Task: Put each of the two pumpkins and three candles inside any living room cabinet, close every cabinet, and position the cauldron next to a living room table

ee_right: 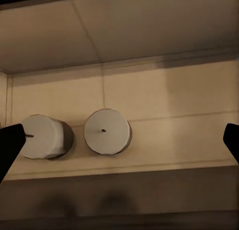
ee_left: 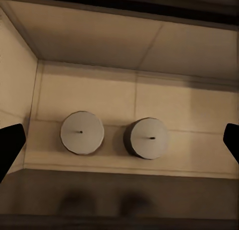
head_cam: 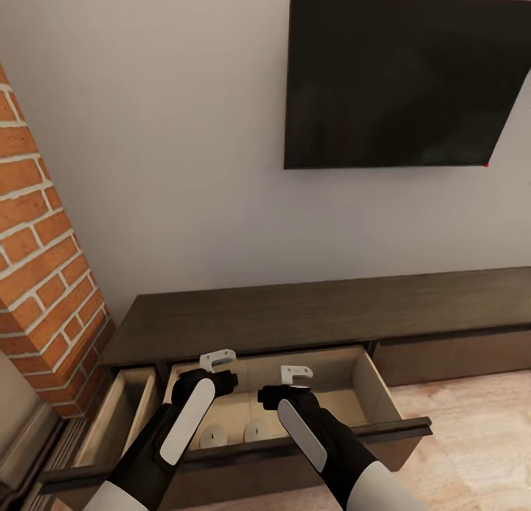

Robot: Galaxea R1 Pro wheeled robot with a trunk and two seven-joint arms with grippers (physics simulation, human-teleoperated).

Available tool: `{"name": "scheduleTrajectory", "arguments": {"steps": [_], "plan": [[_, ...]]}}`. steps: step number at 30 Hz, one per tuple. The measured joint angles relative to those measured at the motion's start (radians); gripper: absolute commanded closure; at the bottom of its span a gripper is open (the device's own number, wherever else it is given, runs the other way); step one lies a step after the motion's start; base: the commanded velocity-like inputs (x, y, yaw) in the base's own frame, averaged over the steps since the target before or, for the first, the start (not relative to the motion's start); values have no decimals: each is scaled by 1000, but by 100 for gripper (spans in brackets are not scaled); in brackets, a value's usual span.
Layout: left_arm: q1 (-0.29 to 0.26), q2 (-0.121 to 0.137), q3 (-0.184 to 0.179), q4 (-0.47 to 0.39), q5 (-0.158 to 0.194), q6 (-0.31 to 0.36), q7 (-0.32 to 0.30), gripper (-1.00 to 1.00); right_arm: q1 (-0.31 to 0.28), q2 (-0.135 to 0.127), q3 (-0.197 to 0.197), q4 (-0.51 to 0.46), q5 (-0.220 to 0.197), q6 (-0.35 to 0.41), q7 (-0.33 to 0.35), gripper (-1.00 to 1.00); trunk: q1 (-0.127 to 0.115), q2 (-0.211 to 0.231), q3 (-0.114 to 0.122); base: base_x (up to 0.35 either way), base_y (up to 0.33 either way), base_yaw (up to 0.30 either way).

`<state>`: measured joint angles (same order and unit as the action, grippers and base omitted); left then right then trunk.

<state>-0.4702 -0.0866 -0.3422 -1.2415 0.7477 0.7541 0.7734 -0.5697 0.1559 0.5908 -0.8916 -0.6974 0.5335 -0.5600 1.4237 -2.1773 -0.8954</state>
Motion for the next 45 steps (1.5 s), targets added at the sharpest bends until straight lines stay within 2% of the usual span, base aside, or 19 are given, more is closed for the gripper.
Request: {"name": "scheduleTrajectory", "arguments": {"steps": [11, 23, 25, 29, 30, 37, 40, 45], "plan": [[0, 0, -1, 0, 0, 0, 0, -100, 0, -1, -2, 0, -1, -1, 1, -100, -42, 77, 42, -218, 55, -145], [0, 0, -1, 0, 0, 0, 0, -100, 0, -1, -5, -1, -2, -1, 1, -100, -88, 161, 93, -19, 4, -221], [0, 0, -1, 0, 0, 0, 0, -100, 0, -2, -21, -2, -2, 0, 2, -100, -96, 175, 102, 0, 0, -222], [0, 0, 0, 0, 0, 0, 0, -100, 0, -4, -110, -4, -1, 1, 5, -100, -111, 203, 119, 0, 0, -222], [0, 0, -1, 0, 0, 0, 0, -100, 0, -4, -121, -7, -1, 1, 5, -100, -115, 210, 123, 0, 0, -222], [0, 0, -1, 0, 0, 0, 0, -100, 0, -11, -168, -100, -1, 5, 5, -100, -142, 259, 153, 0, 0, -222], [0, 0, -1, 0, 0, 0, 0, -100, 0, -23, -192, -112, -2, 7, 5, -100, -153, 280, 165, 0, 0, -222], [0, 0, -1, 0, 0, 1, 0, -100, 0, -29, -209, -116, -2, 7, 5, -100, -173, 315, 187, 0, 0, -222]]}}
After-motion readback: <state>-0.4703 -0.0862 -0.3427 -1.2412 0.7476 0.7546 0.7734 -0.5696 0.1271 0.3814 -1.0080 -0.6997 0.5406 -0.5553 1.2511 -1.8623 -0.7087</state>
